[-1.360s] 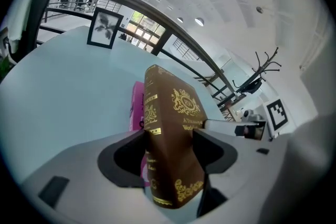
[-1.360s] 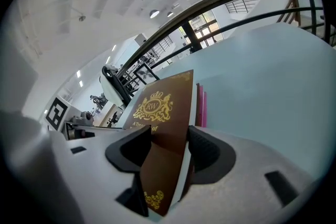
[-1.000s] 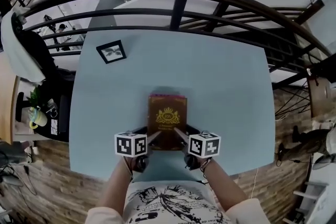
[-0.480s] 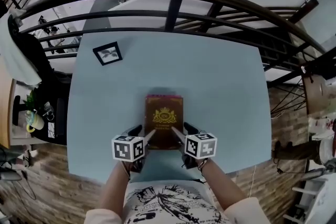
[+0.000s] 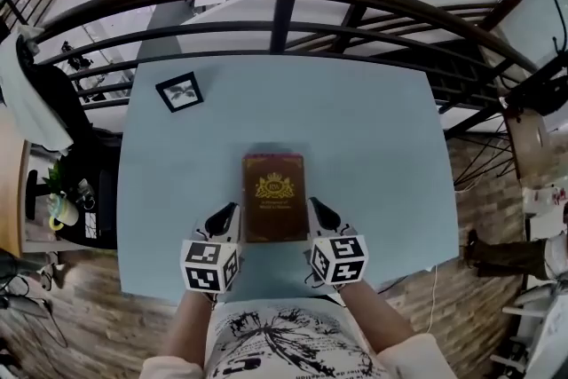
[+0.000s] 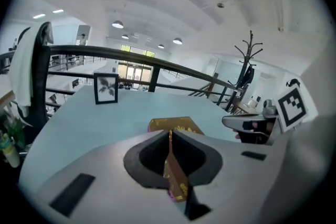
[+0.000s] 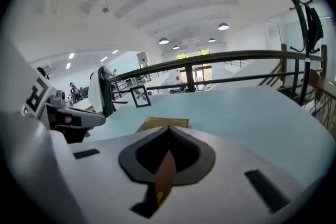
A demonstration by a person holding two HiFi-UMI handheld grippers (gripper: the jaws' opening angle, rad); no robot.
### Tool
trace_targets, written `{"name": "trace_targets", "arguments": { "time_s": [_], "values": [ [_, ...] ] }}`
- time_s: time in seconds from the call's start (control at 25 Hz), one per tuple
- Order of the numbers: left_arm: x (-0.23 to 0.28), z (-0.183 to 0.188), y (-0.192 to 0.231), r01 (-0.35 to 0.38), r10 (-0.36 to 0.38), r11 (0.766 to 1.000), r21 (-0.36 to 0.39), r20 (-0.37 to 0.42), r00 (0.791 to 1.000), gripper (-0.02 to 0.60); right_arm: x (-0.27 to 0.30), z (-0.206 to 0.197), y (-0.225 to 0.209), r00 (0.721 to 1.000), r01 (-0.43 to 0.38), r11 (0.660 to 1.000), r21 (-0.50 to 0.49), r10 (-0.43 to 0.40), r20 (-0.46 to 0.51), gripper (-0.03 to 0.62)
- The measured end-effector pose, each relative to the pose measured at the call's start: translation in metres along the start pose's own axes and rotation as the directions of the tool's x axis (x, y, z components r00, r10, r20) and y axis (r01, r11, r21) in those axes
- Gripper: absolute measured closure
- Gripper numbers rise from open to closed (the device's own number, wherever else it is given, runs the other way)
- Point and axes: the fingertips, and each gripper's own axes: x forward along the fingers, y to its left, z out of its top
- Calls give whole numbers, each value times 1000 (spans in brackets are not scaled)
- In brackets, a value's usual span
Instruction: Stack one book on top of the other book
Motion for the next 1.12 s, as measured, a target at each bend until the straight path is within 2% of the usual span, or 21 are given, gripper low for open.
{"name": "trace_targets", "arguments": {
  "time_s": [0.12,0.24,0.36,0.56,0.64,0.8,1.0,1.12],
  "values": [
    [-17,21,-16,4,-7,999,35,89,996,560,-20,22,8,996,-37,997,-64,42,79,602],
    [-39,44,-37,21,-36,996,83,191,981,560,-45,48,13,983,-63,992,-106,80,166,602],
    [-65,72,-57,18,-59,990,139,294,954,561,-71,74,20,960,-80,986,-148,117,256,602],
    [-100,109,-82,-35,-75,972,234,443,893,568,-108,113,28,909,-87,973,-215,166,383,602],
    [-113,119,-89,-45,-76,969,242,468,881,568,-118,123,31,890,-86,969,-233,179,419,603],
    [-122,123,-93,-48,-78,970,239,490,868,569,-133,134,36,864,-70,957,-282,199,463,603],
    [-125,127,-94,-73,-40,974,214,480,877,571,-140,135,40,857,-57,939,-339,221,466,603],
    [-124,126,-93,-83,-38,971,225,486,873,571,-139,134,43,856,-61,929,-364,236,459,603]
  ]
}}
